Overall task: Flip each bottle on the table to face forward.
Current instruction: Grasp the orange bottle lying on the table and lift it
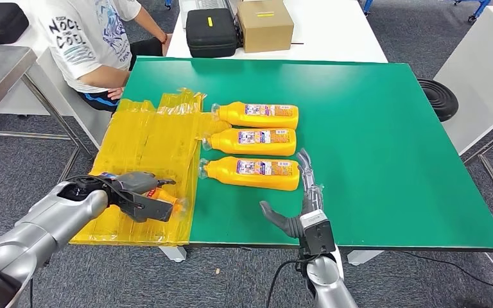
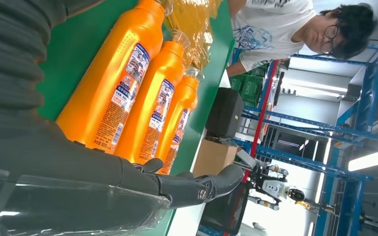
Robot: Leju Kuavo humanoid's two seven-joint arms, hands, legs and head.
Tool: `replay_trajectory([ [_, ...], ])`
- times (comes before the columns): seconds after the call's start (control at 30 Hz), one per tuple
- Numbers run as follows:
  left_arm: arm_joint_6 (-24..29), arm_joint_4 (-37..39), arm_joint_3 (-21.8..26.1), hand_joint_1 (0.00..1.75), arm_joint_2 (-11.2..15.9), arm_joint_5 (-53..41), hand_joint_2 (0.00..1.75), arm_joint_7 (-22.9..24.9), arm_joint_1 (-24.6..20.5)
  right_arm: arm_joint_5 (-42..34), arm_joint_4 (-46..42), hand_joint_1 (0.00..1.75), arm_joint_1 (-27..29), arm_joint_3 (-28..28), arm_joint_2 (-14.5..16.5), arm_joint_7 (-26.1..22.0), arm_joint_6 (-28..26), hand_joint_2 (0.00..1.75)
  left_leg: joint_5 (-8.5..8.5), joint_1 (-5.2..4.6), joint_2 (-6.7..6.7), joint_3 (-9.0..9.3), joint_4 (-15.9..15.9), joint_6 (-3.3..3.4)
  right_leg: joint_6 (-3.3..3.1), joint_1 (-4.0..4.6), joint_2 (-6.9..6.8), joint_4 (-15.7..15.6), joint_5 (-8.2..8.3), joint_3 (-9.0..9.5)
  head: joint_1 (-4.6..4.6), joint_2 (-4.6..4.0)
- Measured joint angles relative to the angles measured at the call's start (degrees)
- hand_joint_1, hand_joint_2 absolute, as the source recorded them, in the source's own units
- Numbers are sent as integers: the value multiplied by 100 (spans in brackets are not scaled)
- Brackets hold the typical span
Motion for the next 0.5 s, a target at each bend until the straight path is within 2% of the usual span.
replay_trajectory([
  [0.17,-323,-102,-88,0,159,127,175,-70,-93,-64,67,0,-48,39,-21,0,-43,175,0,1,1,0,0,0,-1,2,1,0,1,0,1,0],
  [0.33,-691,-496,-195,0,515,425,175,5,-177,-133,157,0,-135,98,-48,0,-62,175,1,3,6,-2,0,-1,-1,4,2,1,2,-6,1,0],
  [0.5,-762,-894,-283,0,825,649,175,137,-195,-192,233,0,-201,138,-74,0,-81,175,2,4,3,-10,0,-1,-2,5,1,1,1,-11,1,0],
])
